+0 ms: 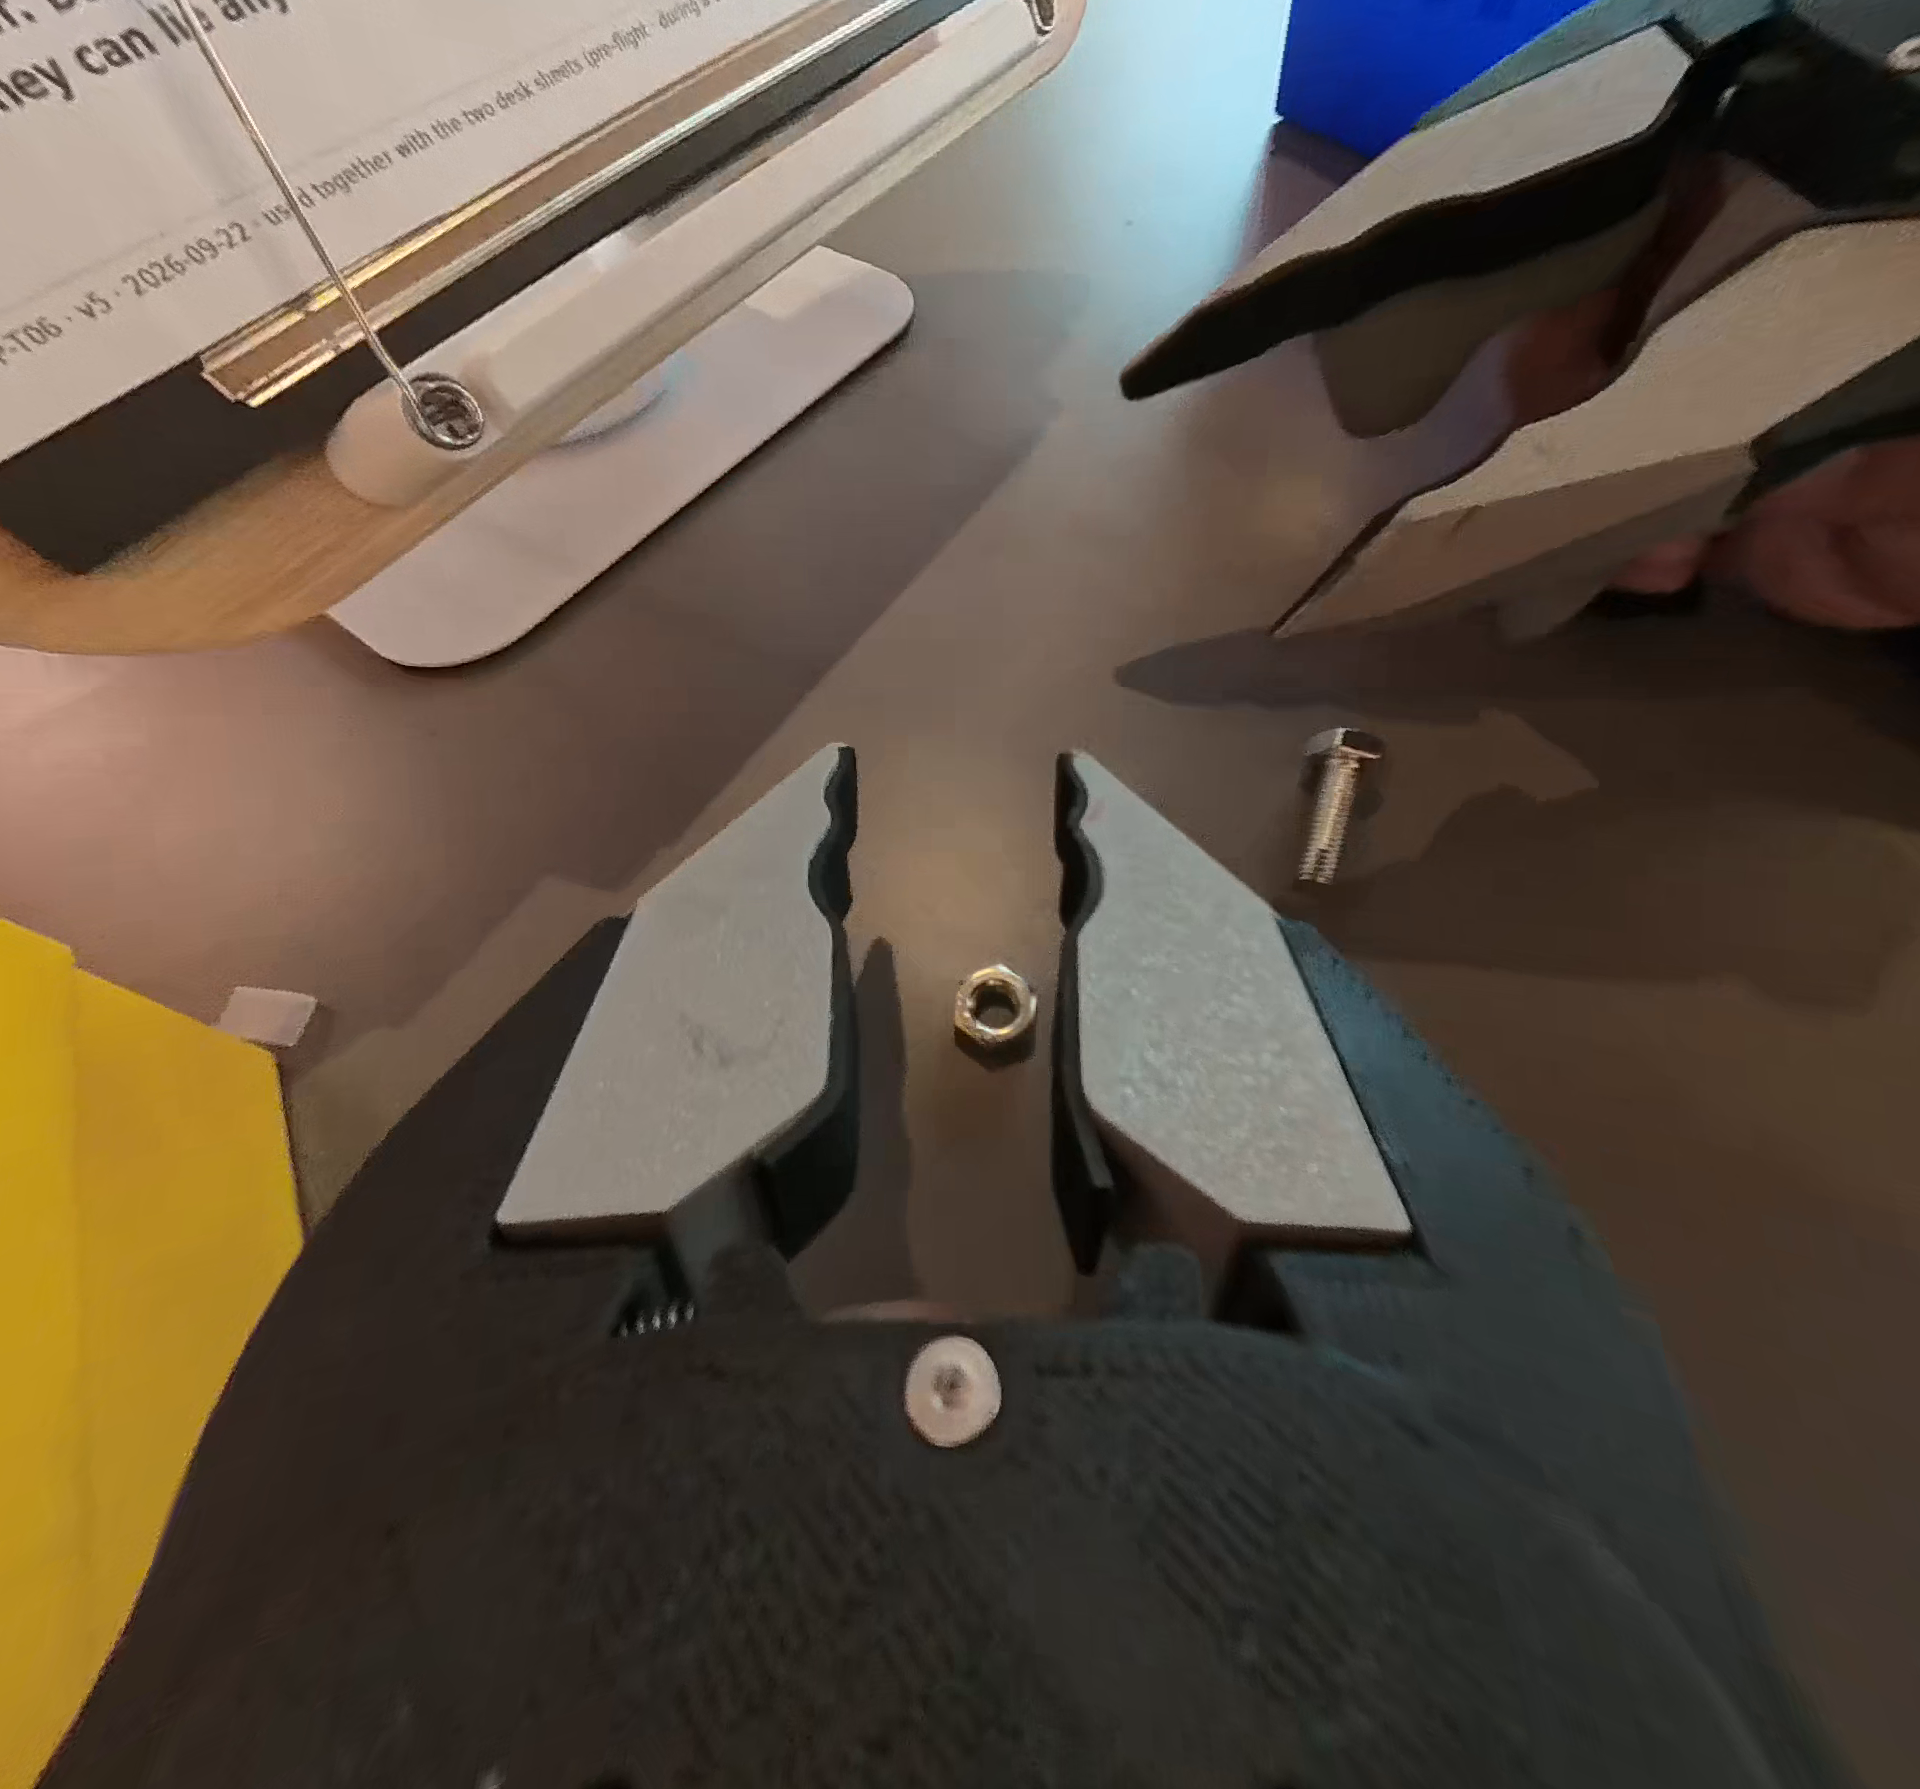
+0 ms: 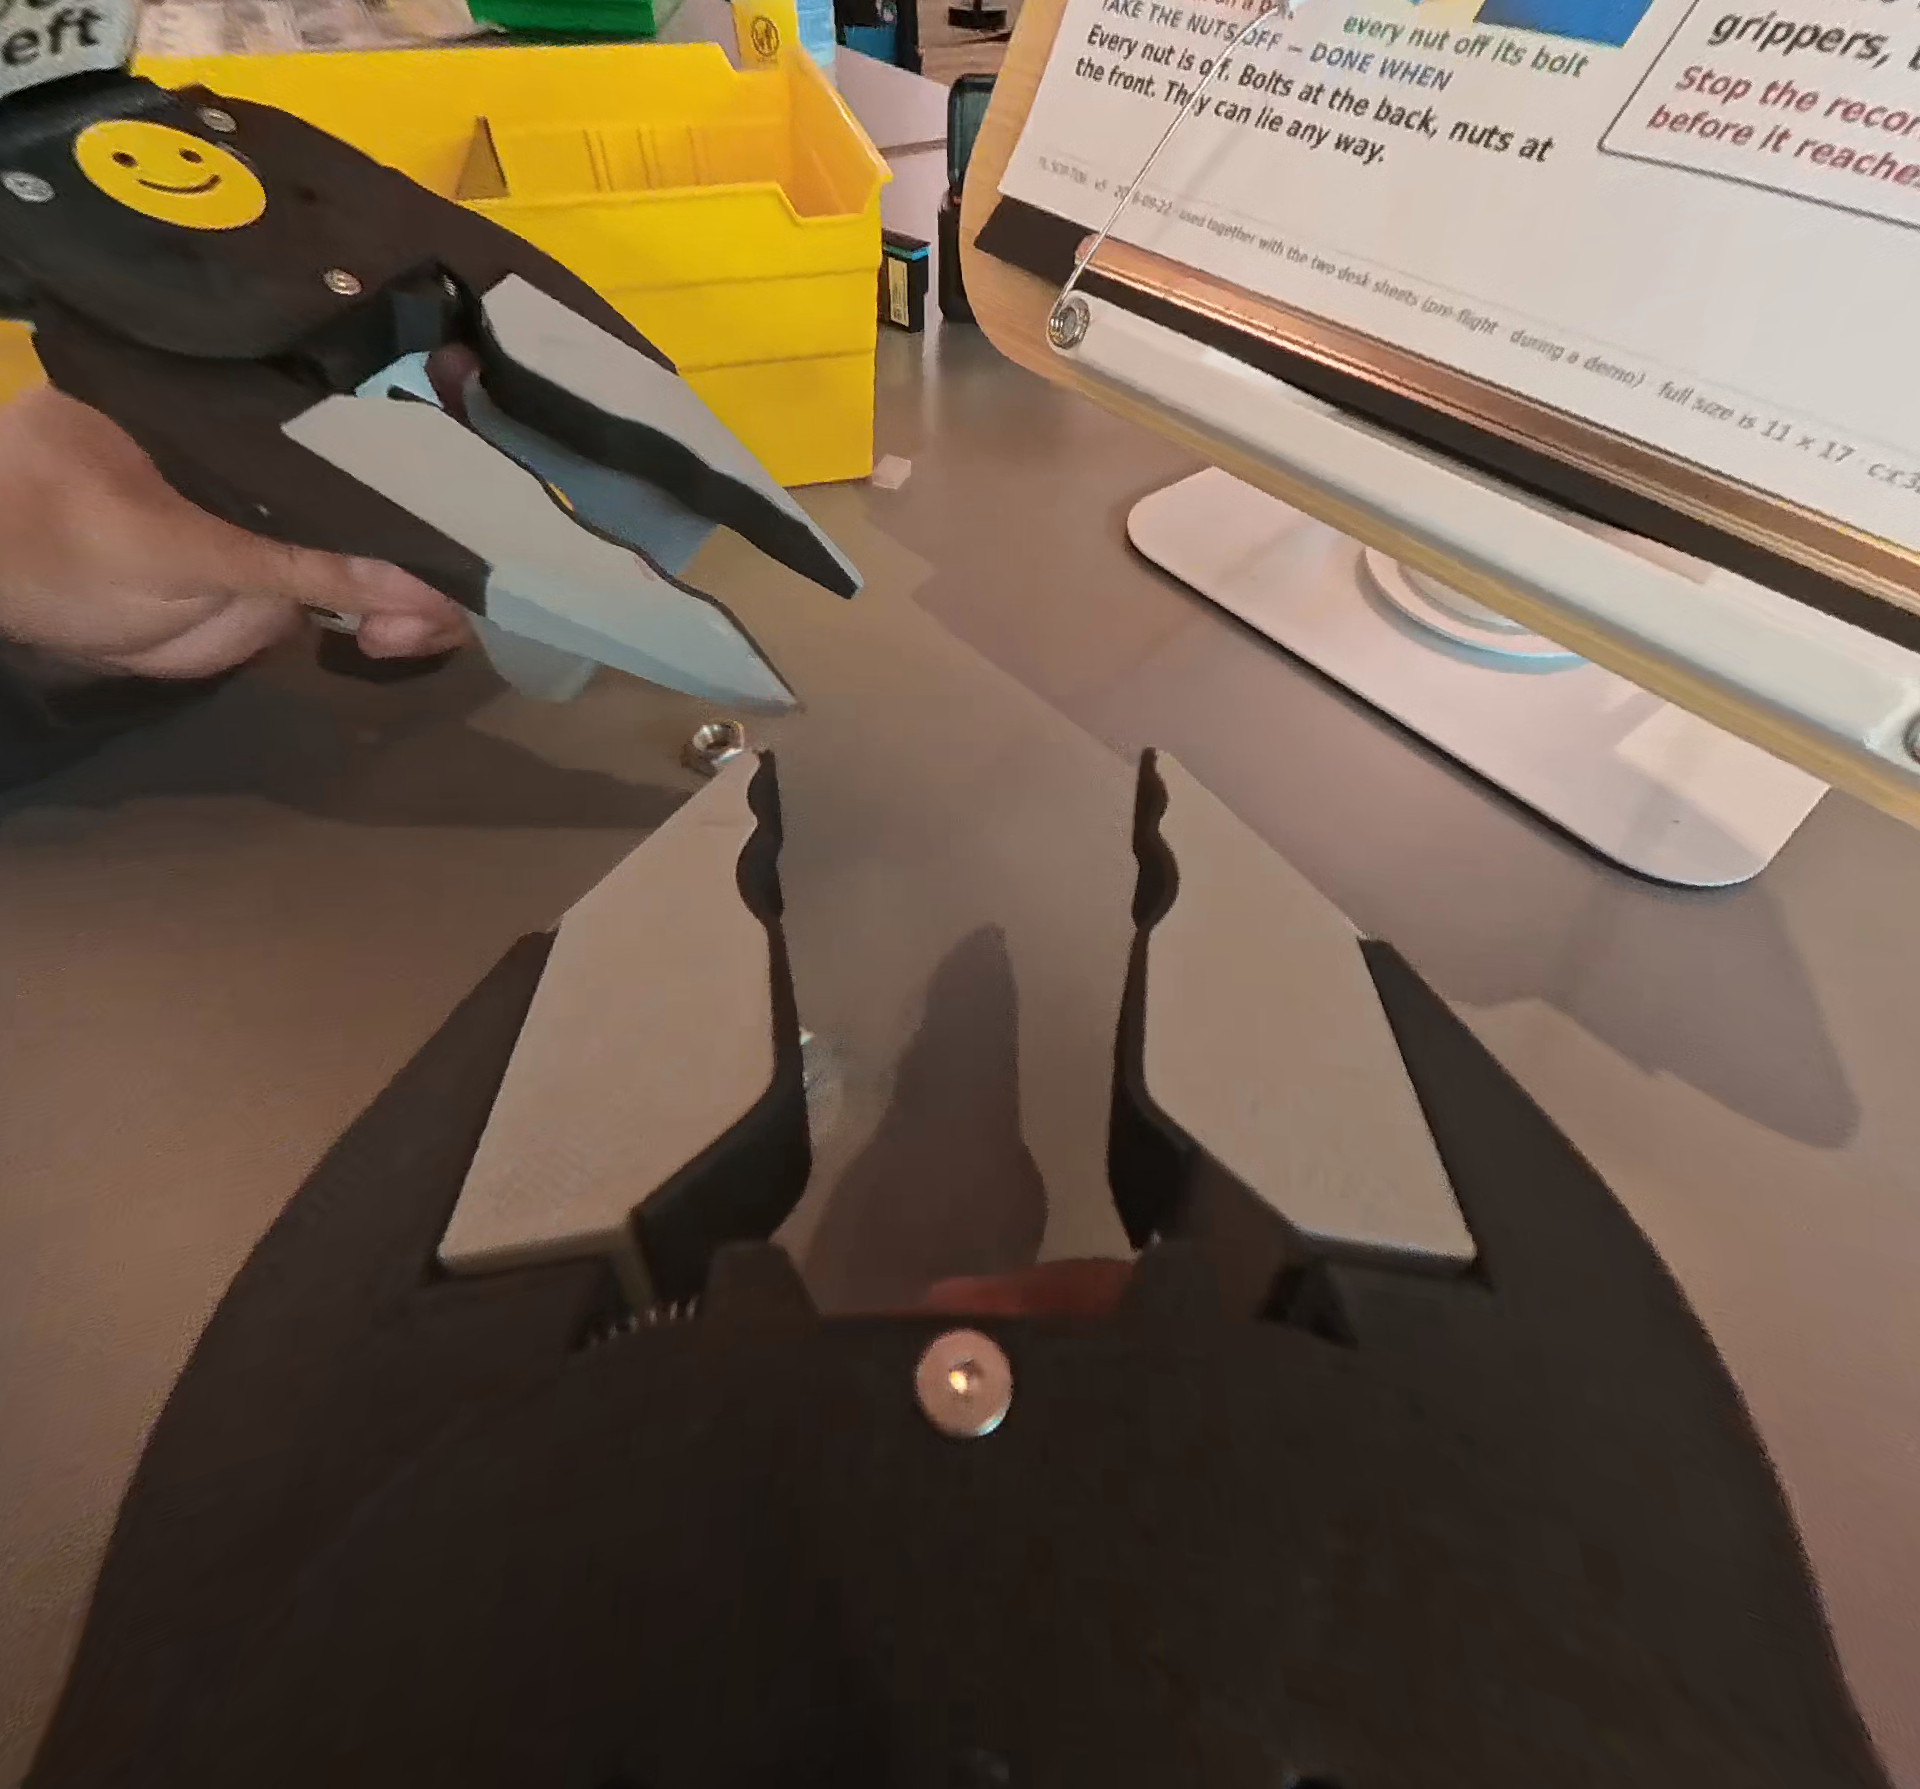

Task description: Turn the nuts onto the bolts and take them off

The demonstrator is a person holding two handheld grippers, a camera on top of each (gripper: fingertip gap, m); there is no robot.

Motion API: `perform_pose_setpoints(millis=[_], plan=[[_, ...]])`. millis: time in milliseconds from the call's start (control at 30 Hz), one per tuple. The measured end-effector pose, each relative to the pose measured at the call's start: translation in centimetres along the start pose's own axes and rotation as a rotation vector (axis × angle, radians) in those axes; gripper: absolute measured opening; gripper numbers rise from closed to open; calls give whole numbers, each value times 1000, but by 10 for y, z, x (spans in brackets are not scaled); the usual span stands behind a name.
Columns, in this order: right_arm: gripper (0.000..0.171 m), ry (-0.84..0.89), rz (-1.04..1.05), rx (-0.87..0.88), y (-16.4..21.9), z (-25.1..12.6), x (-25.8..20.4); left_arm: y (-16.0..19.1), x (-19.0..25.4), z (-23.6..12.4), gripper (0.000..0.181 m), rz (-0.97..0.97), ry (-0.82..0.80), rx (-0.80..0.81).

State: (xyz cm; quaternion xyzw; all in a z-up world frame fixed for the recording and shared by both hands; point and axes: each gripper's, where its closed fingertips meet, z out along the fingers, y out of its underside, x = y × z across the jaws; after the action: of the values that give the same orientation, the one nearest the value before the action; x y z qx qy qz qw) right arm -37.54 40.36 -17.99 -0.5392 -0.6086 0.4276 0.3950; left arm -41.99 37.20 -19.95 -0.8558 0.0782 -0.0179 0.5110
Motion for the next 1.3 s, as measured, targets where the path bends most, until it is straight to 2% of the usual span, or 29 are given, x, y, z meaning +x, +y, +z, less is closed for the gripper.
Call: perform_pose_setpoints(millis=[133,267,567,967,1100,1300], plan=[[67,29,-20,-16,1,4,7,5,-11,4,36,37,-83,-27],[66,75,-39,-21,-1,13,13,4,-22,4,25,22,-143,-21],[65,96,-41,-20,-10,39,20,-1,-27,1,25,10,-169,2],[69,18,-31,-51,-4,38,10,3,-34,4,28,2,-189,-6],[63,-23,-45,-75,1,37,1,2,-48,0,27,-13,-253,4],[52,-55,-76,-97,5,35,-10,5,-51,0,28,-53,-235,2]])
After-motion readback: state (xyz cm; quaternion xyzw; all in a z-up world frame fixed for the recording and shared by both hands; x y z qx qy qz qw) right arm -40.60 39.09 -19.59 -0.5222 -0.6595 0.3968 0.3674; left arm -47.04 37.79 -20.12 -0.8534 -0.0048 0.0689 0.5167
